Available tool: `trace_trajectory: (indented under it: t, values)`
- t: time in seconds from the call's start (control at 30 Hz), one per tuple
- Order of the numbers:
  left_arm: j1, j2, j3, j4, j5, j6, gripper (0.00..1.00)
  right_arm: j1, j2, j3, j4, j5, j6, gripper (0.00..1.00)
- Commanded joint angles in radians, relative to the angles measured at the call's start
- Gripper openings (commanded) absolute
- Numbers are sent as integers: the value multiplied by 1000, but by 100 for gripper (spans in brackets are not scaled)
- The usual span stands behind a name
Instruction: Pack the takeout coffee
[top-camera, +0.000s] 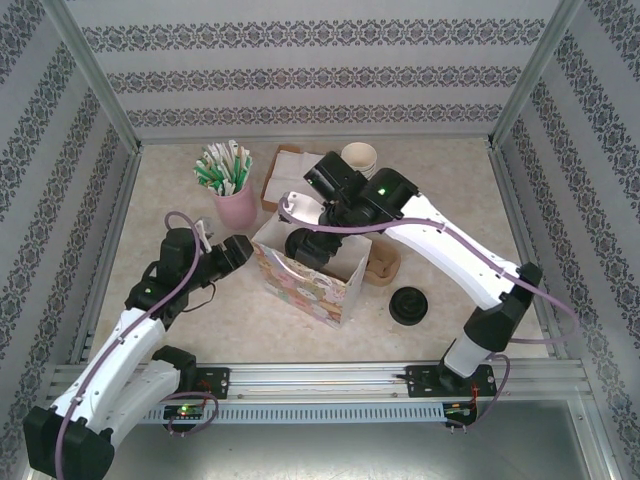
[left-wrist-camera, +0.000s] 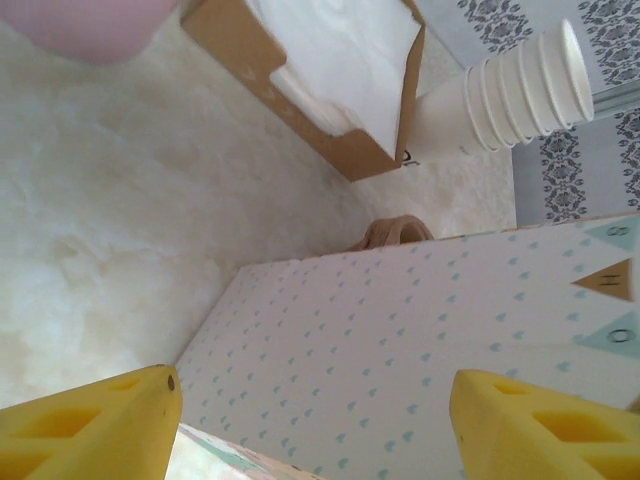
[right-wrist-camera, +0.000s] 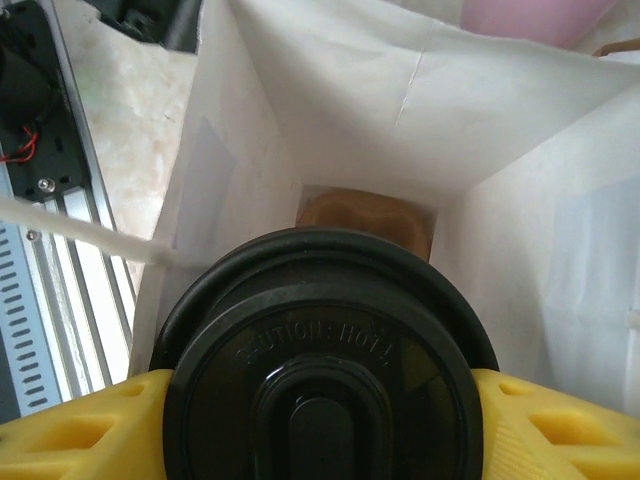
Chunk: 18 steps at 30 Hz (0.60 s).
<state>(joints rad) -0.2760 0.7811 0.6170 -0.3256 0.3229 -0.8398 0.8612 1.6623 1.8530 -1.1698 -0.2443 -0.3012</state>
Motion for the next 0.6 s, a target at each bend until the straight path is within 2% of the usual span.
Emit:
trace_trajectory:
  t: [0.0,0.3,0.57]
  values:
    - [-9,-13,61,-99,-82,95,73,2,26,48,-40,9,-38,63]
    - [-9,-5,97,-86,-79,107,74,16,83,98,-64,70,-29,63]
    - [-9,-3,107,-60,-52,106,74,9,54,92,-15,63,-7,62]
